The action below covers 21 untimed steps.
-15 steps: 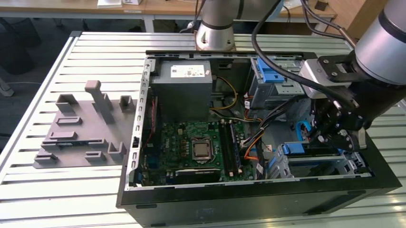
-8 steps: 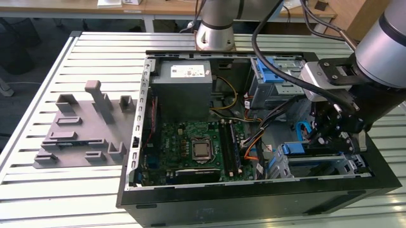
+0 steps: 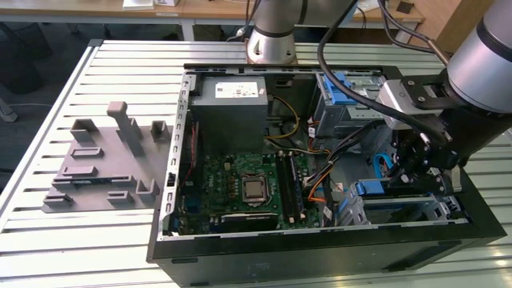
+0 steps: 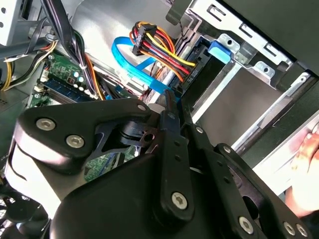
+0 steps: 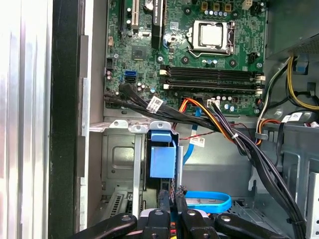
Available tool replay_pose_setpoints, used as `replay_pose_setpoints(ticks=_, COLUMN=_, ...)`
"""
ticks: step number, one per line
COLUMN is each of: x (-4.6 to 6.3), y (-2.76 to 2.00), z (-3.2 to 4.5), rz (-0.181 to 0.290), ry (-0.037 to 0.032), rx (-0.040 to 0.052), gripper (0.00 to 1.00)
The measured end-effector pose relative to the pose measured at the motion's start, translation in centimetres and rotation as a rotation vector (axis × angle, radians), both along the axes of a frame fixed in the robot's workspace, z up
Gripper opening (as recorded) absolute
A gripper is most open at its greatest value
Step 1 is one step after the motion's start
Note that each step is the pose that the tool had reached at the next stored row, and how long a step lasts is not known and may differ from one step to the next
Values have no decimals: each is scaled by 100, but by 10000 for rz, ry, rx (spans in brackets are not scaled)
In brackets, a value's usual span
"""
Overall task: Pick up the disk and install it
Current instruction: 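Insert the second disk wire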
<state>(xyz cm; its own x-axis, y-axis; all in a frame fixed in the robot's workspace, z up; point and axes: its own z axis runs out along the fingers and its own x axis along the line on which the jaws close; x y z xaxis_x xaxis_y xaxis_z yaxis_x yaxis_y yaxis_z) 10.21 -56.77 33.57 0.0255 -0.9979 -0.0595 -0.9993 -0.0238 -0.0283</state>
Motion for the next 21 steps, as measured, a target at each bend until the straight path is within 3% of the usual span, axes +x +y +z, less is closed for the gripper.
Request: replay_pose_setpoints(ticks=21, x=14, y=-13, z=-52, rz=-1, ry=0, rx=7, gripper=16)
